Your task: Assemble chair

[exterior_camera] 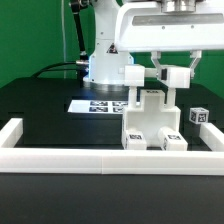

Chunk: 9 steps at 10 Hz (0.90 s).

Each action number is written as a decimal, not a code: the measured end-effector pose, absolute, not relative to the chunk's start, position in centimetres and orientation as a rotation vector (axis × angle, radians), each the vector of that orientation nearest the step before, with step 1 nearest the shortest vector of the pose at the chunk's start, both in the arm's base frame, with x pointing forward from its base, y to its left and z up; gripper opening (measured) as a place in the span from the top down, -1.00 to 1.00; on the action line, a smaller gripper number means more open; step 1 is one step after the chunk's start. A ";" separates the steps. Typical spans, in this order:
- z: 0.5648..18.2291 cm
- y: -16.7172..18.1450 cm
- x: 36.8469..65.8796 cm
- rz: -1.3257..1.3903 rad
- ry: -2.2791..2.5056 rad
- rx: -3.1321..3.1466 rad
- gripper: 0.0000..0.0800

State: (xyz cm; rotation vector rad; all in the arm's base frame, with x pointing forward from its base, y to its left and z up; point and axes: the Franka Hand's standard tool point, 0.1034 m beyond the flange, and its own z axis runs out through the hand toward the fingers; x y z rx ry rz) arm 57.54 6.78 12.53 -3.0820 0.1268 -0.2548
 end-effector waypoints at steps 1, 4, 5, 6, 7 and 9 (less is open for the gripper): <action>12.5 6.8 57.6 -0.258 0.127 -3.082 0.27; 12.0 6.7 57.6 -0.254 0.127 -3.086 0.27; 11.8 6.6 57.5 -0.248 0.127 -3.088 0.27; 11.7 6.6 57.5 -0.246 0.127 -3.089 0.27; 11.7 6.6 57.5 -0.245 0.127 -3.089 0.27; 11.5 6.6 57.4 -0.241 0.128 -3.090 0.27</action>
Offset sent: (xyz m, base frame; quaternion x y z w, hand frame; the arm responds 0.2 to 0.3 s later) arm 0.0071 0.0005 -0.0067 0.0011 0.0053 -0.0075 1.0000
